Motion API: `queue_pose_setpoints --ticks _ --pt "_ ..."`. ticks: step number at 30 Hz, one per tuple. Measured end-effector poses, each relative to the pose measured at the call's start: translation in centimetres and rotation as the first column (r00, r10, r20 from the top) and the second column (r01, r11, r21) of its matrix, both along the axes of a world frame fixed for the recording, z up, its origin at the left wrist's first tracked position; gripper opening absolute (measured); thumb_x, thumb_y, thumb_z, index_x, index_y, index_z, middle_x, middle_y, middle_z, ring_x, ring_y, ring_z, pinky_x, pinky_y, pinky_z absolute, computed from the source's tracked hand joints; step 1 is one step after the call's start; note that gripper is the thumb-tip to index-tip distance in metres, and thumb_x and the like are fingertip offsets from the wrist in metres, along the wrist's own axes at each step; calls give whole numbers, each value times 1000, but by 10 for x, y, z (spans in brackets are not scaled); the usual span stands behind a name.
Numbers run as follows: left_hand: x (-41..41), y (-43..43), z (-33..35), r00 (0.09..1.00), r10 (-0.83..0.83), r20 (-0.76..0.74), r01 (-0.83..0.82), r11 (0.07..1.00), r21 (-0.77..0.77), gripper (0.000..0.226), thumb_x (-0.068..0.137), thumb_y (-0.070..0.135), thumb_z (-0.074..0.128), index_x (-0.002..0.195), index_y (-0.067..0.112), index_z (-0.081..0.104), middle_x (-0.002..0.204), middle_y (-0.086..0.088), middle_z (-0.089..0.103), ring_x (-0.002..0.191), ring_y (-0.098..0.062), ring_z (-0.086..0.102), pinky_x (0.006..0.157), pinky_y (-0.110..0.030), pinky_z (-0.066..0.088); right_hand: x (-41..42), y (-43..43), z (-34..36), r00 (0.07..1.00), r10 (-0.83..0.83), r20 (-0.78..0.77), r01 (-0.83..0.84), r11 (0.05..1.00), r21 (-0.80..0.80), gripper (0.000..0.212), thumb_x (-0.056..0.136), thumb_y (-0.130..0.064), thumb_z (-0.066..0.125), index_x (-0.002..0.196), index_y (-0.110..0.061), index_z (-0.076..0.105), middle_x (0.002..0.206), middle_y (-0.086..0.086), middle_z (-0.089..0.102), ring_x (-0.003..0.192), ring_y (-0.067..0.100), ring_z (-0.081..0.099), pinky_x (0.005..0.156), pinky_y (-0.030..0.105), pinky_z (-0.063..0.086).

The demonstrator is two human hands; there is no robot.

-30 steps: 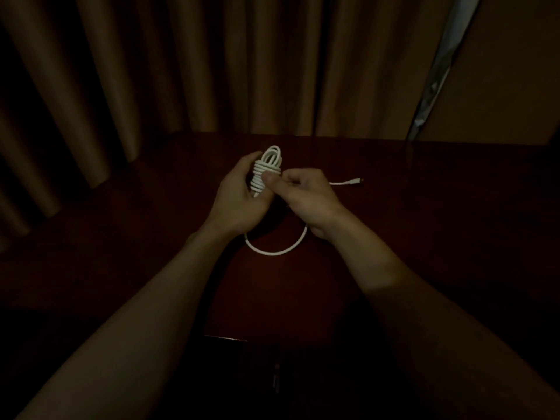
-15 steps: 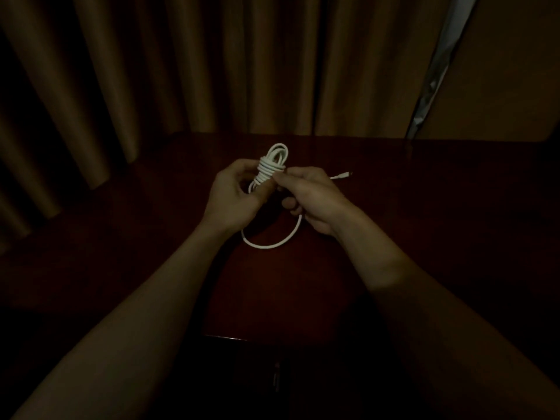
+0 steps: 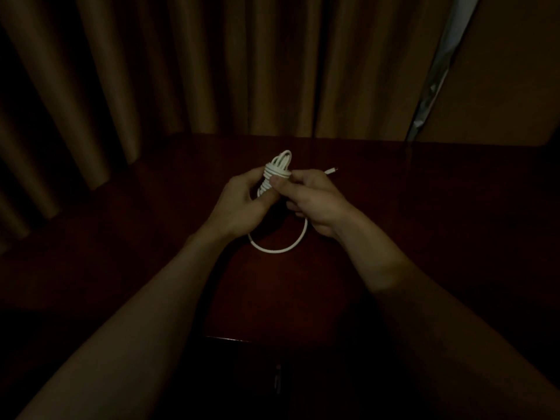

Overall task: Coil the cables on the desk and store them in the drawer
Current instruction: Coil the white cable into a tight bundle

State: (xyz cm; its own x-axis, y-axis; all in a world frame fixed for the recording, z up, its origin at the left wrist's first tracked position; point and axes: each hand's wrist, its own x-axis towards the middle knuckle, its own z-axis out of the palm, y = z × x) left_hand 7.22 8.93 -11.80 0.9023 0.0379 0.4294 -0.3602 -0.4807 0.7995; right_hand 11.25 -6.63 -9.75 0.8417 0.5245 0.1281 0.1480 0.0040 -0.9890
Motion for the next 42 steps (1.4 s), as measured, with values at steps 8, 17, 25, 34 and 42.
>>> queue_pose_setpoints --ticks 8,17,25,34,42 --pt "-1 -1 -1 975 176 138 -170 984 -54 35 92 16 78 127 17 73 116 8 76 107 -2 72 94 -35 61 4 5 -7 996 -86 30 87 995 -48 13 104 -24 61 101 -12 65 55 -15 60 43 -3 49 47 15 40" --pt "0 2 -1 978 201 50 -202 979 13 33 91 23 75 118 25 57 105 12 70 94 -1 70 81 -33 59 1 12 -10 993 -111 45 110 993 41 26 95 -21 74 113 -2 74 106 11 78 99 21 76 92 35 61" --pt "-2 -1 4 997 -8 -72 3 998 -65 26 102 6 56 108 26 71 100 1 76 92 -13 72 83 -31 54 10 1 -9 994 -109 29 107 993 49 14 95 -14 72 106 -5 74 92 5 79 86 12 76 78 23 59" --pt "-3 1 0 985 149 88 -144 988 -62 31 89 14 81 116 18 67 109 7 75 102 -6 73 90 -41 62 9 3 -8 993 -117 6 117 993 7 25 95 -30 74 90 -6 70 67 -7 71 58 -2 66 54 14 48" --pt "-3 0 0 977 189 96 -191 981 19 34 84 25 82 111 20 63 104 10 73 94 -3 72 83 -45 62 10 6 -10 986 -163 19 162 986 38 30 89 -23 80 100 3 73 96 17 78 90 26 77 86 39 61"
